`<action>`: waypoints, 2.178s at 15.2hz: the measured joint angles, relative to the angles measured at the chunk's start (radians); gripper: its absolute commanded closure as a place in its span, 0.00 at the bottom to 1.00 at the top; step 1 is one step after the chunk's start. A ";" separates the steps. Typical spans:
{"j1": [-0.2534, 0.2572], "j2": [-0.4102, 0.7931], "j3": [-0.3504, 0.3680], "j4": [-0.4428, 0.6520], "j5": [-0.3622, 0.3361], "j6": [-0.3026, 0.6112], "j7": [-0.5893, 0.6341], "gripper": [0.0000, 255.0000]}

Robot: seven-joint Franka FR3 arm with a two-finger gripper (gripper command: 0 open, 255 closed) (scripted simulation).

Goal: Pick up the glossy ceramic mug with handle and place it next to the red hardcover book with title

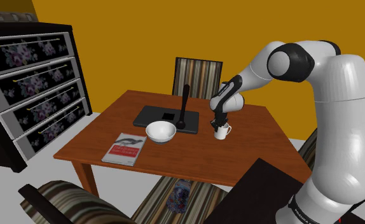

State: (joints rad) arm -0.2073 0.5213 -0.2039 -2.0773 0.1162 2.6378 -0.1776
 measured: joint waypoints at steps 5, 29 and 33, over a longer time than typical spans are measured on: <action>0.001 -0.005 -0.001 -0.001 -0.001 -0.004 0.001 1.00; 0.040 -0.241 -0.051 0.017 -0.078 -0.253 0.044 1.00; 0.044 -0.278 -0.056 0.029 -0.090 -0.302 0.050 1.00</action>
State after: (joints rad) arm -0.1638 0.2436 -0.2601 -2.0481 0.0261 2.3362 -0.1275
